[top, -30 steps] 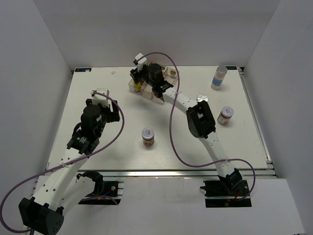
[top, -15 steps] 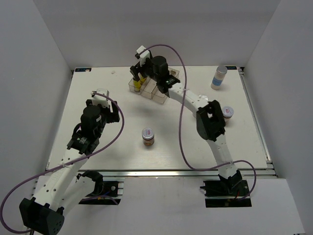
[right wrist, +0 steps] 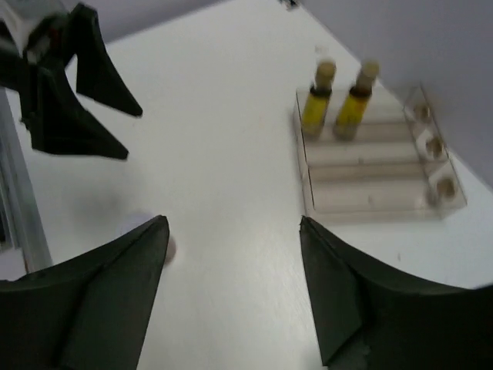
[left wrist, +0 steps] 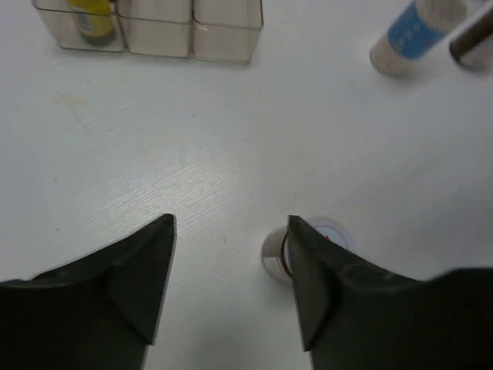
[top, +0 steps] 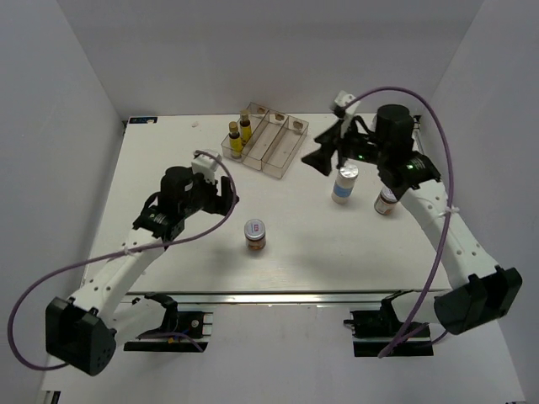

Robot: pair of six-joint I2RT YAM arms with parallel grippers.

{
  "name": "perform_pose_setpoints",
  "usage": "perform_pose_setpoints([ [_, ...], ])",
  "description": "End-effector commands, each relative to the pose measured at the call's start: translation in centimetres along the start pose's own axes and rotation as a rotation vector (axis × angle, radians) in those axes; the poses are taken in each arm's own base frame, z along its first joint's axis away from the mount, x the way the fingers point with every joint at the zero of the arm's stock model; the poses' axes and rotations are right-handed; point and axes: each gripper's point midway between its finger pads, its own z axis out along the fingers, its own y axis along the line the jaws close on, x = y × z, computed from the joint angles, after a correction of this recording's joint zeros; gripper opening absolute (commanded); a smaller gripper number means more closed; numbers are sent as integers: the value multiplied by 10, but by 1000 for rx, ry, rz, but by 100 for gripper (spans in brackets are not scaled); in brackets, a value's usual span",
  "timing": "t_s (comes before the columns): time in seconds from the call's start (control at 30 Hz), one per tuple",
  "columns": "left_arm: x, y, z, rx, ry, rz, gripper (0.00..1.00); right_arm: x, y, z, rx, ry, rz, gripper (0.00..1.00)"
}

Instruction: Organize the condiment bottles

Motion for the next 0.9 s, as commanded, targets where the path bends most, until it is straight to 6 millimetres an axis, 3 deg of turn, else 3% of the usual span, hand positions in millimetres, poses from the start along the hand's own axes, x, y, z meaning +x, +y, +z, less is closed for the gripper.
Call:
perform_pose_setpoints([
  [0.0, 15, -35, 8, 97, 128, -76, 84, 59, 9, -56, -53, 110, 284, 76],
  [0.03, 23, -53, 10, 106, 155, -52, 88, 61, 4, -64, -25, 87, 281, 81],
  [0.07, 21, -47, 12, 20, 151, -41, 92, 64, 2, -71, -1, 74, 287, 88],
  [0.1, 28, -50, 14, -14, 176, -61, 95, 62, 5, -81, 23, 51, 284, 89],
  [0.17, 39, -63, 15, -61, 229, -46, 96, 81, 0, -89, 64, 60, 315, 89],
  [0.2, 44, -53, 12, -157, 246, -57, 98, 81, 2, -94, 70, 49, 329, 89],
  [0.23, 49, -62, 11, -171, 263, -36, 98, 84, 2, -96, 73, 50, 338, 89],
  [0.3, 56, -57, 16, -260, 288, -30, 98, 87, 1, -100, 83, 54, 351, 89],
  [0.47, 96, -71, 33, -299, 417, 12, 98, 95, -4, -106, 92, 52, 382, 89],
  [0.73, 120, -73, 56, -354, 488, 43, 98, 97, -5, -109, 98, 48, 381, 89],
  [0.83, 120, -76, 62, -346, 486, 41, 85, 97, -5, -110, 101, 46, 371, 89],
  [0.87, 118, -77, 63, -342, 480, 38, 71, 98, -4, -110, 98, 46, 368, 89],
])
